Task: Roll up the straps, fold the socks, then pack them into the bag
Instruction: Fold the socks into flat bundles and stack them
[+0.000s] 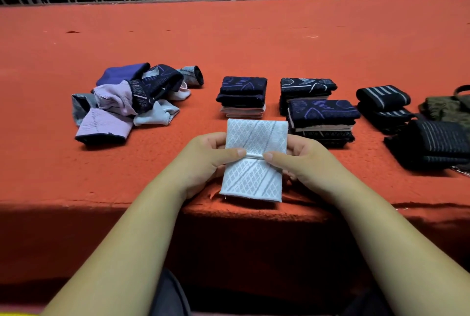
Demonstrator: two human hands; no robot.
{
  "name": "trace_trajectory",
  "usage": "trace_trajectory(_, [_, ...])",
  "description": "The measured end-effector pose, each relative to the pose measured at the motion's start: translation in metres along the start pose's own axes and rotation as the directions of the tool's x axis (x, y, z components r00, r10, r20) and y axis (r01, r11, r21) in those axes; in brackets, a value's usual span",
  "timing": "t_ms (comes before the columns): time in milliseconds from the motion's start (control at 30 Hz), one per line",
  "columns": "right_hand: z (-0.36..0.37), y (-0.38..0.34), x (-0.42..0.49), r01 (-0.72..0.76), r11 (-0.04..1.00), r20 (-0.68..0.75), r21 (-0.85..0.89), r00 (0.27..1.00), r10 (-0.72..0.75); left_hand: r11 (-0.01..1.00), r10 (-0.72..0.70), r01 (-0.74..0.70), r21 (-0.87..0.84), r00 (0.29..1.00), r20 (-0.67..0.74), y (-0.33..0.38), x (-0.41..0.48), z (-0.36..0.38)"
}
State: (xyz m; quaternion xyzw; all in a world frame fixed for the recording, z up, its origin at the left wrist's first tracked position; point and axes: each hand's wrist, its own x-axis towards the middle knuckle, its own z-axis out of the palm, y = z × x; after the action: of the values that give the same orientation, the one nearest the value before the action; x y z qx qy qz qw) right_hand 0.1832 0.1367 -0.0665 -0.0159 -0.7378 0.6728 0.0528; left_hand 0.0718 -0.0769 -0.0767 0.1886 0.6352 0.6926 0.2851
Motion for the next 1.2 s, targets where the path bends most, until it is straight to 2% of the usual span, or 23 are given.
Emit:
trace_trajectory(133, [-0.002, 0.002, 0.004, -0.003, 0.996, 0.001, -0.093, 1.000, 0.003, 0.999, 0.019, -0.019, -0.047, 1.000, 0.010, -0.001, 0.000, -0.001])
trace_trajectory(400, [-0.004, 0.000, 0.001, -0.003, 0.998, 0.010, -0.055, 1.000, 0.004, 0.987, -0.038, 0.042, -0.154, 0.999, 0.033, -0.001, 0.002, -0.009])
trace_trajectory(533, [-0.004, 0.000, -0.001, 0.013, 1.000, 0.006, -0.014, 1.000, -0.013, 0.988, -0.087, 0.096, -0.122, 0.993, 0.075, 0.000, 0.003, -0.011])
trace_trajectory(700, [-0.007, 0.001, -0.002, 0.040, 0.999, -0.067, -0.026, 0.997, -0.041, 0.989, -0.138, 0.143, -0.039, 0.985, 0.100, 0.003, 0.002, -0.010])
trace_trajectory(933, [-0.006, 0.008, 0.004, -0.009, 0.998, -0.090, 0.061, 0.996, 0.014, 0.954, -0.202, 0.221, -0.203, 0.973, 0.109, 0.014, 0.001, -0.005])
trace_trajectory(1067, [-0.005, 0.008, 0.005, -0.001, 1.000, -0.097, 0.021, 0.995, 0.003, 0.979, -0.129, 0.137, -0.154, 0.990, 0.058, 0.008, 0.000, -0.004])
trace_trajectory(1200, [-0.009, 0.007, 0.013, -0.024, 0.980, -0.013, 0.197, 1.000, 0.027, 0.984, -0.008, 0.008, -0.176, 1.000, 0.001, 0.003, 0.001, -0.002])
